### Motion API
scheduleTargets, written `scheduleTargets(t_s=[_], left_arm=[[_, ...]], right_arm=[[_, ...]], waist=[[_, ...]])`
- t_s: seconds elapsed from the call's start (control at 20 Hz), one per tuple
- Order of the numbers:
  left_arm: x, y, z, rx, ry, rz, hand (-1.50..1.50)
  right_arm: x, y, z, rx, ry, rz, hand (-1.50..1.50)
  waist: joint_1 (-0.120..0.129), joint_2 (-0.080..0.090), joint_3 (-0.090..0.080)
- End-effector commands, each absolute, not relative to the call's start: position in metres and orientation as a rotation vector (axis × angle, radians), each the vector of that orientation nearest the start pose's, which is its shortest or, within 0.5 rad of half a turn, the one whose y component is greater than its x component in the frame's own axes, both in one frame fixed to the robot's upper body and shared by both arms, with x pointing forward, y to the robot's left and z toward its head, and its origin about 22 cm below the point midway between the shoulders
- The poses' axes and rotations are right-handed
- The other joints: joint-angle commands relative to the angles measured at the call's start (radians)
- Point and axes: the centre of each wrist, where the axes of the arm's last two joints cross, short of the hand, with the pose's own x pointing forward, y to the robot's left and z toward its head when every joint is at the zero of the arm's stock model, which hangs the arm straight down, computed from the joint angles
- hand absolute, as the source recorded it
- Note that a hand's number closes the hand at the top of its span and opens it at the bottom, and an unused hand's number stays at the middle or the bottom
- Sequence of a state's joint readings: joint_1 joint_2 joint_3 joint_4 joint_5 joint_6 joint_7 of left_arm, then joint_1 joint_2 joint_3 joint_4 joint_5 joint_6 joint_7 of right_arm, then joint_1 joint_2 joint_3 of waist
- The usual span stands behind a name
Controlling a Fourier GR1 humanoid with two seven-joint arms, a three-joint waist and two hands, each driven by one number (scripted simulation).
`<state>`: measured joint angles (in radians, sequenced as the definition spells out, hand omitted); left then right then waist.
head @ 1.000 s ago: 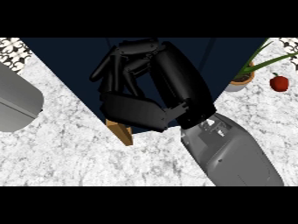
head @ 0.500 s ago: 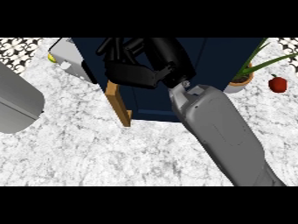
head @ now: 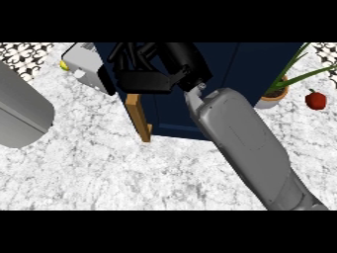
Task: Pick up the bottled water, place it into the cabinet and close the cabinet
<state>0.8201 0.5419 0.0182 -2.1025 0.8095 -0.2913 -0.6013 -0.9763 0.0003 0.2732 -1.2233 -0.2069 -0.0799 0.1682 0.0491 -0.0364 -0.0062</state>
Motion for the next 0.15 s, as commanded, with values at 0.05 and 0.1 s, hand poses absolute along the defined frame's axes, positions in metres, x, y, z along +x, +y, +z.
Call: scheduleTargets(t_s=[0.05,0.1], left_arm=[[0.065,0.333,0.062,-0.340,-1.939,0.237,1.50],[0.065,0.333,0.060,-0.368,-1.931,0.238,1.50]], right_arm=[[0.403,-0.080,0.173,0.244,-1.748,0.393,1.50],[0.402,-0.069,0.175,0.241,-1.725,0.402,1.50]], waist=[[-0.012,0.060,0.006],[-0.007,0.057,0.005]])
